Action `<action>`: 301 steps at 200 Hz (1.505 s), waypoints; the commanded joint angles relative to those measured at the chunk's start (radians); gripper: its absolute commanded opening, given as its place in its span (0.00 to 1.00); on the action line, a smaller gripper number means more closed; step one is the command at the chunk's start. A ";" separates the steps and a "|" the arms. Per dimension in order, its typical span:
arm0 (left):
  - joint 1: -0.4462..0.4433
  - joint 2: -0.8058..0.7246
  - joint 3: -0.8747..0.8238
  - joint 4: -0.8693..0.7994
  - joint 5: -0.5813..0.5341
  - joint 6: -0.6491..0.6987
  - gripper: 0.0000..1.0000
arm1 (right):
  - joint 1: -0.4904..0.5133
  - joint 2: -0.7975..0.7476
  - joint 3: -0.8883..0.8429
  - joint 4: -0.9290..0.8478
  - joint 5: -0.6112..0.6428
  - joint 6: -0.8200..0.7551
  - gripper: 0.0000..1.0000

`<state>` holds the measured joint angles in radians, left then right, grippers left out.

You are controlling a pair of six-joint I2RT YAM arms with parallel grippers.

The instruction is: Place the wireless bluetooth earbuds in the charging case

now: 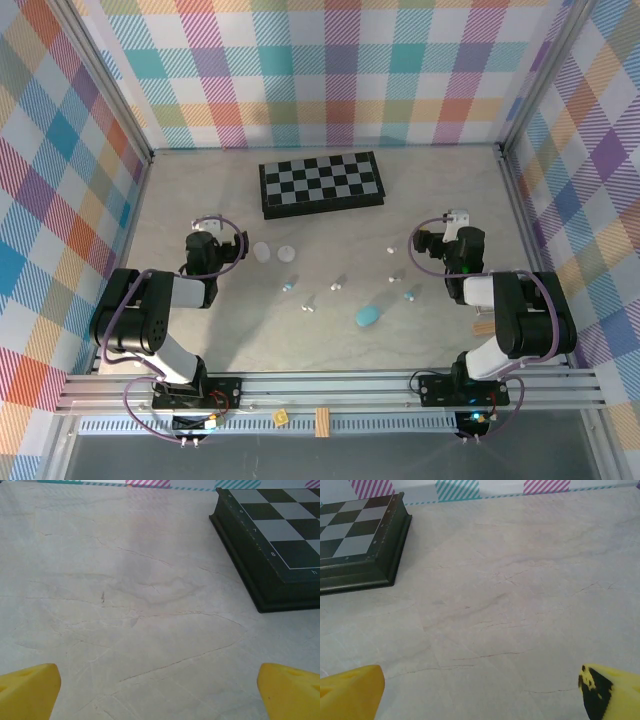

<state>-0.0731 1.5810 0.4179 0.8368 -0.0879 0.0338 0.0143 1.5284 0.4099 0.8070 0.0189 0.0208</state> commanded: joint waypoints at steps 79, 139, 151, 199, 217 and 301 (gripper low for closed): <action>0.008 -0.001 0.002 0.007 0.007 0.001 1.00 | 0.003 0.007 0.004 0.014 0.009 -0.004 0.99; 0.008 -0.001 0.002 0.007 0.006 0.001 1.00 | 0.003 0.005 0.003 0.016 0.010 -0.005 0.99; 0.007 -0.002 0.001 0.009 0.007 0.000 1.00 | 0.003 0.003 -0.002 0.020 0.010 -0.007 0.99; -0.052 -0.154 0.035 -0.159 -0.145 0.018 1.00 | 0.011 -0.153 0.067 -0.255 -0.018 -0.010 0.99; -0.096 -0.225 0.068 -0.263 -0.205 0.043 1.00 | 0.034 -0.203 0.097 -0.361 -0.038 -0.004 0.99; -0.322 -0.256 0.426 -0.976 -0.305 -0.304 1.00 | 0.238 -0.360 0.186 -0.611 -0.166 0.065 0.99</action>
<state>-0.3428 1.2934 0.7547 0.1566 -0.3408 -0.0875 0.1928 1.1992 0.5575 0.2855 -0.0864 0.0521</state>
